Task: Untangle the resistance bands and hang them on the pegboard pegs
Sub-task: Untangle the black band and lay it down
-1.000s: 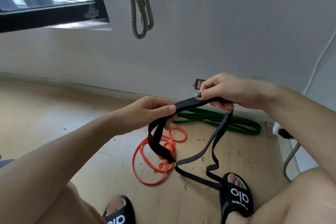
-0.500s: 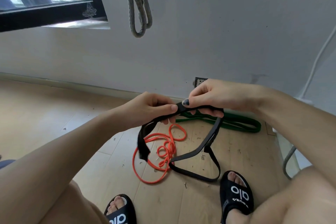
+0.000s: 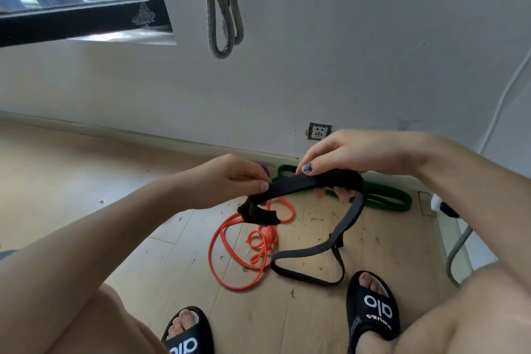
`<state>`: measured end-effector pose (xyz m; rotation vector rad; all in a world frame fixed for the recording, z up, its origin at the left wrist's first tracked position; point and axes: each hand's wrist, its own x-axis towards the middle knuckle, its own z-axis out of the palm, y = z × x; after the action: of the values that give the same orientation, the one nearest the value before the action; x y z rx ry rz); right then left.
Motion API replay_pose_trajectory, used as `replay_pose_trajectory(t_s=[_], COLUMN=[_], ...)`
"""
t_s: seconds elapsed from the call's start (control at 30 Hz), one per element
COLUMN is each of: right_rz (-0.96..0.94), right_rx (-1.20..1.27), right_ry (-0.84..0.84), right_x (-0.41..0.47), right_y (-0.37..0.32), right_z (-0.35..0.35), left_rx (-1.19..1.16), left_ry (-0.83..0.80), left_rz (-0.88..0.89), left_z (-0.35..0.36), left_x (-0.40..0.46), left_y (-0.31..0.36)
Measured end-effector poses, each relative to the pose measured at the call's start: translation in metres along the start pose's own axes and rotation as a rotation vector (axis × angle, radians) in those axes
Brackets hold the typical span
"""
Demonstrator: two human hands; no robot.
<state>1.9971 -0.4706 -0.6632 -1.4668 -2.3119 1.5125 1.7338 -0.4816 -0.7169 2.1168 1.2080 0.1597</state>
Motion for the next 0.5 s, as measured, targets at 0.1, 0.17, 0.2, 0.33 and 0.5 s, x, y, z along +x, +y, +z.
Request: replay_pose_trajectory(t_s=[0.1, 0.17, 0.2, 0.33, 0.5], right_rz=[-0.010, -0.023, -0.031, -0.067, -0.090], right_rx=[-0.006, -0.032, -0.055, -0.044, -0.038], right_ry=[-0.018, -0.007, 0.002, 0.085, 0.138], right_x=[0.007, 0.012, 0.013, 0.015, 0.009], right_y=[-0.008, -0.010, -0.010, -0.009, -0.003], right_z=[0.012, 0.017, 0.018, 0.017, 0.008], left_rx=[-0.011, -0.030, -0.037, -0.122, 0.035], left_ry=[0.019, 0.026, 0.029, 0.046, -0.015], left_rz=[0.036, 0.062, 0.070, 0.044, 0.105], left_z=[0.000, 0.000, 0.000, 0.001, 0.004], left_x=[0.003, 0.005, 0.005, 0.005, 0.002], left_y=[0.010, 0.013, 0.014, 0.012, 0.010])
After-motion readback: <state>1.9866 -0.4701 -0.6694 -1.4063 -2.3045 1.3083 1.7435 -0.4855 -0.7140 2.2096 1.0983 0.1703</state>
